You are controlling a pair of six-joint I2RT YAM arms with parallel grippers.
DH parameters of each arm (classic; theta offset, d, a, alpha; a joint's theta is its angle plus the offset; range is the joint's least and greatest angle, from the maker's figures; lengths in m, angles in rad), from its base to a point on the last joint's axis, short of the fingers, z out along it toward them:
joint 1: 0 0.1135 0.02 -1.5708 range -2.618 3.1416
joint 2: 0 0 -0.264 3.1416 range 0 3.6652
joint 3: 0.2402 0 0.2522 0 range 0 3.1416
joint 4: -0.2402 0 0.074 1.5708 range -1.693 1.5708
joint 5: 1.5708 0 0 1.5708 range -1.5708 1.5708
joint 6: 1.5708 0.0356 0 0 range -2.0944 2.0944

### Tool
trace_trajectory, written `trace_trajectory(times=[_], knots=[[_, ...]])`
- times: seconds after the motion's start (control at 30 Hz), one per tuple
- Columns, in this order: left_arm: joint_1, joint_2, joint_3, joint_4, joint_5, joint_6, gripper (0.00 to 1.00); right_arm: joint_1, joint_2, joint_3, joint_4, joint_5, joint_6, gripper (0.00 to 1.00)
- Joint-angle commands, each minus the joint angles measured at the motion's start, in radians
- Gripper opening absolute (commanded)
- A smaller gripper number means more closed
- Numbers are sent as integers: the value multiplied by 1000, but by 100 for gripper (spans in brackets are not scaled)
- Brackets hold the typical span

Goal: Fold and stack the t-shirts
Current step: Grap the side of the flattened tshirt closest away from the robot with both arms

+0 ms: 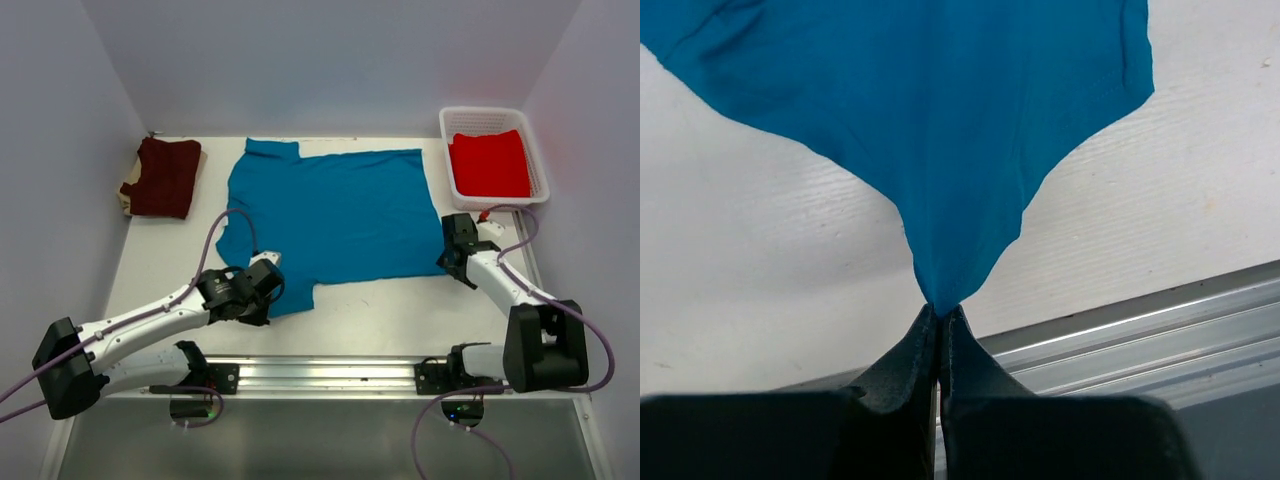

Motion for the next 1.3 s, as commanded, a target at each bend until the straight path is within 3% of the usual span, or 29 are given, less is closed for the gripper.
trace_trajectory(times=[0.0,0.23,0.4,0.67,1.27], knots=[[-4,-37,7,-122,-49,-65,0,-19,42,-7,61,-20,43,66],[-4,-118,12,-222,-81,-106,0,-19,21,-25,86,-63,37,63],[-4,-127,7,-219,-84,-109,0,-21,-19,-56,82,-119,51,54],[-4,-110,6,-193,-77,-97,0,-18,-196,-165,65,-230,77,47],[-4,-121,1,-197,-77,-101,0,-19,-70,-169,121,-250,93,45]])
